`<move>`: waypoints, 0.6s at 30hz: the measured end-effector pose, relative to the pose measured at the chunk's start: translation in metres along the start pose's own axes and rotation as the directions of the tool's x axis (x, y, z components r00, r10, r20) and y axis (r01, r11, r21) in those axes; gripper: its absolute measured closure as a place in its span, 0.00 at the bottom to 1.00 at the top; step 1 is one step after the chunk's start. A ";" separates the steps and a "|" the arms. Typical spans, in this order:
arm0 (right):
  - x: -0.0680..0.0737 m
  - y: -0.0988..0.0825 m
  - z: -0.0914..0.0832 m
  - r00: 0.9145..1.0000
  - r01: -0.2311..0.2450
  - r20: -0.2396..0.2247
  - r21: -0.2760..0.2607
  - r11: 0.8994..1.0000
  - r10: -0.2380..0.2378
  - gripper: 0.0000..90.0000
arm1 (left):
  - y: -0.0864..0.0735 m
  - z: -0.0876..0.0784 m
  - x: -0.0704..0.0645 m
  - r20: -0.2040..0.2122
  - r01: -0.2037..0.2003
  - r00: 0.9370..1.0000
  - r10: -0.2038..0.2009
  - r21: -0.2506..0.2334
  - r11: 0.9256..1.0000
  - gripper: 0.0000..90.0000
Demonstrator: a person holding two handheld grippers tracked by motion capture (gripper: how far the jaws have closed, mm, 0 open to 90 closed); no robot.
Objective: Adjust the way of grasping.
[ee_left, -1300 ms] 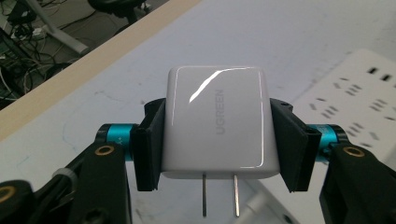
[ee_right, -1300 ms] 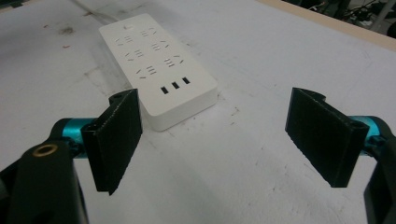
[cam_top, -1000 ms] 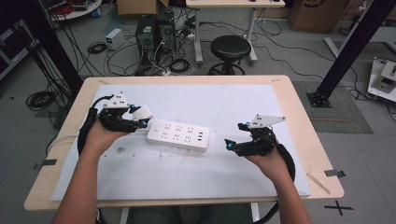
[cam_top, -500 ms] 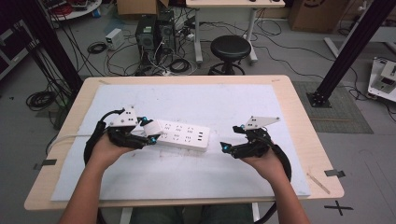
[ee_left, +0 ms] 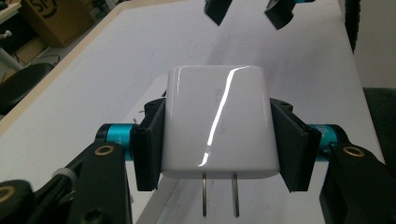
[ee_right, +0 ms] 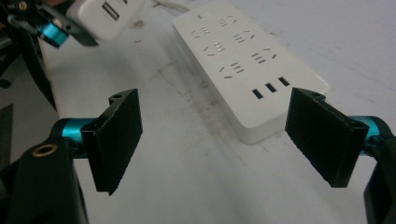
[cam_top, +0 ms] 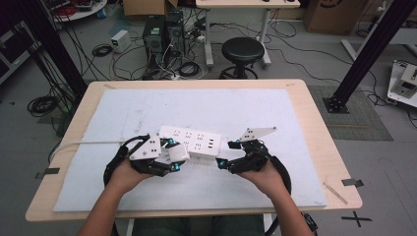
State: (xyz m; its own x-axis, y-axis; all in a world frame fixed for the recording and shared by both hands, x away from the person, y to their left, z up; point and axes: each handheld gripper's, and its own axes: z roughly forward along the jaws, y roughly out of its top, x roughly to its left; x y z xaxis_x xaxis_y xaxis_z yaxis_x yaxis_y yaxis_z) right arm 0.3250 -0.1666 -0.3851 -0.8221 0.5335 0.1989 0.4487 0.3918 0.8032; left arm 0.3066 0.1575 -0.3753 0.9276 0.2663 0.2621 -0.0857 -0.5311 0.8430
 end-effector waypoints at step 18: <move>0.015 -0.005 0.022 0.948 -0.181 -0.272 -0.033 0.983 0.165 0.21 | 0.009 0.028 -0.041 -0.087 -0.202 0.976 0.201 0.002 0.979 0.47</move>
State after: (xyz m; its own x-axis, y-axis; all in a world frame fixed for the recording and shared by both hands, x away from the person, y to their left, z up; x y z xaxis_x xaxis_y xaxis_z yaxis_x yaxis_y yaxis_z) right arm 0.3184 -0.1442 -0.3992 -0.8008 0.3665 0.4738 0.5778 0.2638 0.7724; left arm 0.2783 0.1191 -0.3921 0.8559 0.2233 0.4665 -0.2705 -0.5755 0.7718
